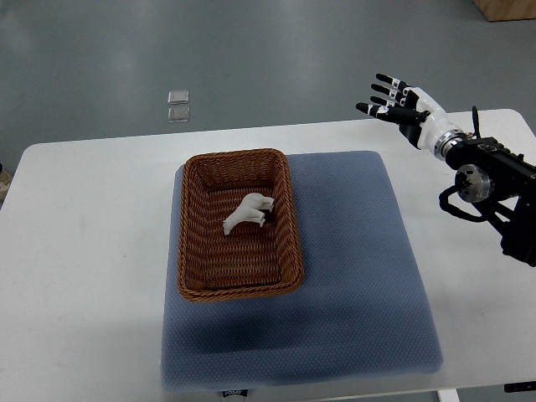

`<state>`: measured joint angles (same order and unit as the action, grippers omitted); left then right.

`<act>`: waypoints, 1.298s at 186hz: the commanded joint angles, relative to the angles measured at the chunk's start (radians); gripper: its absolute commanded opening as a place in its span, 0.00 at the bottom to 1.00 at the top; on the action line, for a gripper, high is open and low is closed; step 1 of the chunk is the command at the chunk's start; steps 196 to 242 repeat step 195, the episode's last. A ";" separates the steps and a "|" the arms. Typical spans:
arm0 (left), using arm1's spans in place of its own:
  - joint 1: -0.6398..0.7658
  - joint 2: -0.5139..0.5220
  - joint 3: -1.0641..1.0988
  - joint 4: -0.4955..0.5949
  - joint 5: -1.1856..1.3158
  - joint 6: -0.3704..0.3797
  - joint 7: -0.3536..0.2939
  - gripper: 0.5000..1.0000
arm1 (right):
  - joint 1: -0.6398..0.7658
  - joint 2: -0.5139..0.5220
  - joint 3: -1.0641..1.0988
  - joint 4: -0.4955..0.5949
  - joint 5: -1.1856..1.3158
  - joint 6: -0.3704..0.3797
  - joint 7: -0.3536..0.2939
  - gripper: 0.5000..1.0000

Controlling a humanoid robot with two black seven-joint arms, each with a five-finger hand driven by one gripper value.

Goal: Place white bear in brown basket with right hand

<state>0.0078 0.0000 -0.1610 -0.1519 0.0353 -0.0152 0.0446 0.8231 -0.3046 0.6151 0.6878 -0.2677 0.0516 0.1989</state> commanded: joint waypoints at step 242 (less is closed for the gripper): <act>0.000 0.000 0.000 0.000 0.000 0.000 0.000 1.00 | -0.094 0.021 0.049 -0.010 0.209 0.063 0.073 0.86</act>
